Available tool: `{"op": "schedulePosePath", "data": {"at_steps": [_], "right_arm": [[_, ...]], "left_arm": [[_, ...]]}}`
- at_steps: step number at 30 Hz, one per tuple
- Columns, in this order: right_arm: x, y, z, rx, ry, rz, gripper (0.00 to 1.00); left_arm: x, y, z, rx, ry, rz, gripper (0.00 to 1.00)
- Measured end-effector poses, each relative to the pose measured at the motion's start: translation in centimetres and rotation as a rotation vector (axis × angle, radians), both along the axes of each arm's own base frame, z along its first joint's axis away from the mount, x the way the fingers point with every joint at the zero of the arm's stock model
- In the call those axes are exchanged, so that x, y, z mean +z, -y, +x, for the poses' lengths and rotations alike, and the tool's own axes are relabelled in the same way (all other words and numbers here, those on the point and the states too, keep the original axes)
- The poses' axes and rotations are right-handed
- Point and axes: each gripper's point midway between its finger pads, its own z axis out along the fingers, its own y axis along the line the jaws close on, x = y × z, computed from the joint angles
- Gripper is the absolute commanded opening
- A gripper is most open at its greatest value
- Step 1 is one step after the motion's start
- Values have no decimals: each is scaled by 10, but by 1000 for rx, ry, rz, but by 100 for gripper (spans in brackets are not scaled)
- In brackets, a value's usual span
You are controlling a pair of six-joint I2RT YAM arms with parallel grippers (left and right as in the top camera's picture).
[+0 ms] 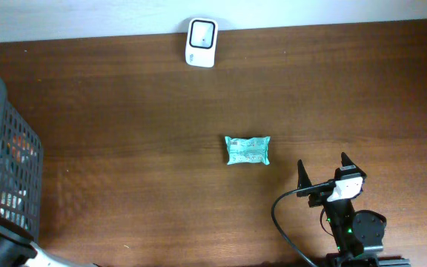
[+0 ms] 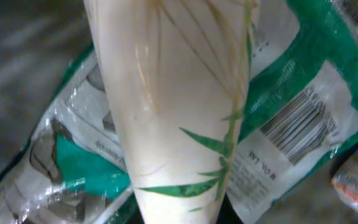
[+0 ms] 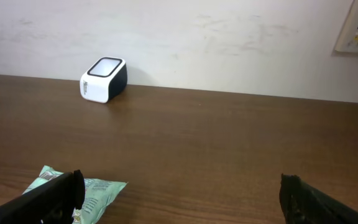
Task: Scan the item barcode
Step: 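Reach the left gripper into the basket and grasp the white bamboo-print tube, then place the white tube upright-lying left of the green packet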
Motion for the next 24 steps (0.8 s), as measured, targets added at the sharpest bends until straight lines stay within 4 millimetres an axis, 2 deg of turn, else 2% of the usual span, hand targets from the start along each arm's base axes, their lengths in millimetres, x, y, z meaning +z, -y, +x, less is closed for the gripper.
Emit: {"op": "schedulePosePath", "data": {"at_steps": [3,6,7,8,9,10,11,12,14,16,17,18,19,20,22,24], "right_arm": [[0,0,0,0,0,0,98],[0,0,0,0,0,-1,98],[0,0,0,0,0,-1,98],[0,0,0,0,0,0,98],[0,0,0,0,0,0,98],[0,0,0,0,0,0,98],[0,0,0,0,0,0,98],[0,0,0,0,0,0,98],[0,0,0,0,0,0,98],[0,0,0,0,0,-1,98],[0,0,0,0,0,0,98],[0,0,0,0,0,0,98],[0,0,0,0,0,0,98],[0,0,0,0,0,0,98],[0,0,0,0,0,0,98],[0,0,0,0,0,0,98]], "left_arm": [[16,4,-1,-2,-12,-29,0],[90,-14,20,-15,117,110,0],[149,-15,33,-38,221,216,0],[198,-7,41,-65,312,296,0],[232,2,47,-91,378,351,0],[289,24,54,-145,495,439,0],[320,41,57,-186,567,482,0],[363,80,61,-272,682,523,0],[394,136,63,-394,781,513,0],[390,210,70,-567,807,384,0],[376,250,77,-674,792,286,0],[362,272,83,-737,766,230,0],[340,299,91,-811,721,158,0],[306,329,99,-891,654,80,0],[243,367,111,-992,515,-8,0],[161,402,113,-1083,336,-92,0]]}}
